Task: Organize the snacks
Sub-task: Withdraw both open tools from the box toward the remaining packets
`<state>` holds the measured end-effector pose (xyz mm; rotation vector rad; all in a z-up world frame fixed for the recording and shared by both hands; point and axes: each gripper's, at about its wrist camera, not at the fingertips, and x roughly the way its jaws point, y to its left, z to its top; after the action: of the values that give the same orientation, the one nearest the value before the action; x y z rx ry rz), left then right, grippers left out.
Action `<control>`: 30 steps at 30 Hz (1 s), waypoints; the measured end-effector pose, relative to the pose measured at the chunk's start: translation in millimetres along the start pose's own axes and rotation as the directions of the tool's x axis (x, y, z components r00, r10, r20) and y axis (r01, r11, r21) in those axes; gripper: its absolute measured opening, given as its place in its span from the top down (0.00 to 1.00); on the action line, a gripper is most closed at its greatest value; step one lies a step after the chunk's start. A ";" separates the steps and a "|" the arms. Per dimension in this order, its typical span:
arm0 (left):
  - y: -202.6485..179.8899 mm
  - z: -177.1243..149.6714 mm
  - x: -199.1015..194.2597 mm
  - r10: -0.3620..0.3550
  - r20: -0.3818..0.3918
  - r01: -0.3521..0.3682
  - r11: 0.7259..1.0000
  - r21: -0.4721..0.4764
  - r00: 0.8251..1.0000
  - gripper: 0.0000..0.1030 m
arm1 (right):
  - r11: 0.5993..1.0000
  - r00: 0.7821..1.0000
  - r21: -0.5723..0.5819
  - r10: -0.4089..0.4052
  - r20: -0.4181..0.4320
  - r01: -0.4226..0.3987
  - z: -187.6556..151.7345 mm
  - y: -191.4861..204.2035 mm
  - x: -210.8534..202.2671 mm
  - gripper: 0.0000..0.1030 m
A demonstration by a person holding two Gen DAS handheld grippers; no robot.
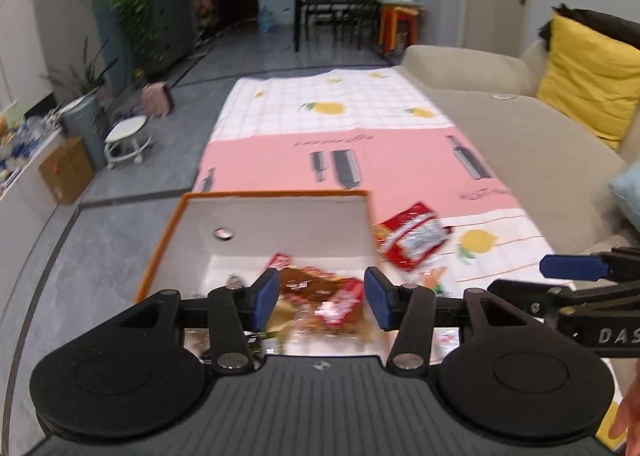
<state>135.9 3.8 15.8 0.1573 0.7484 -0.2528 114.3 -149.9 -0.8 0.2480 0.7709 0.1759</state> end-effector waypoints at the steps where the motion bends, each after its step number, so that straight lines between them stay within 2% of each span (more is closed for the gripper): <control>1: -8.2 -1.2 -1.9 -0.004 0.009 0.004 1.000 0.009 1.000 0.42 | 1.000 1.000 0.004 -0.008 0.005 0.008 -4.8 -6.4 -5.1 0.30; 6: -44.1 -9.9 -3.7 -0.063 0.018 0.062 0.996 0.058 0.998 0.42 | 0.999 0.998 0.003 -0.051 0.025 0.051 -30.4 -37.9 -21.2 0.30; 13: -82.1 -14.0 16.6 -0.126 -0.044 0.130 0.985 0.117 0.991 0.42 | 0.990 0.992 -0.059 -0.126 0.026 0.127 -59.7 -66.7 -19.1 0.30; 15: -92.2 -14.1 25.7 -0.131 -0.075 0.140 0.981 0.135 0.989 0.42 | 0.988 0.990 -0.056 -0.141 0.005 0.141 -64.7 -73.9 -11.8 0.31; 19: -109.4 -15.5 42.4 -0.150 -0.124 0.163 0.981 0.105 0.981 0.42 | 0.984 0.984 -0.057 -0.174 -0.050 0.171 -69.7 -84.7 0.5 0.31; 24: -108.5 -11.7 61.9 -0.124 -0.151 0.127 0.992 0.011 0.981 0.42 | 0.986 0.985 -0.076 -0.154 -0.075 0.148 -64.1 -93.4 17.4 0.31; 30: -94.8 10.2 76.6 -0.111 -0.168 0.124 0.990 0.068 0.980 0.42 | 0.994 0.990 -0.055 -0.102 -0.096 0.097 -51.1 -88.8 48.5 0.28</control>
<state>169.9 -102.4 -34.4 0.2103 0.9133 -0.3851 118.3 -214.9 -93.6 0.1539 0.8737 0.1131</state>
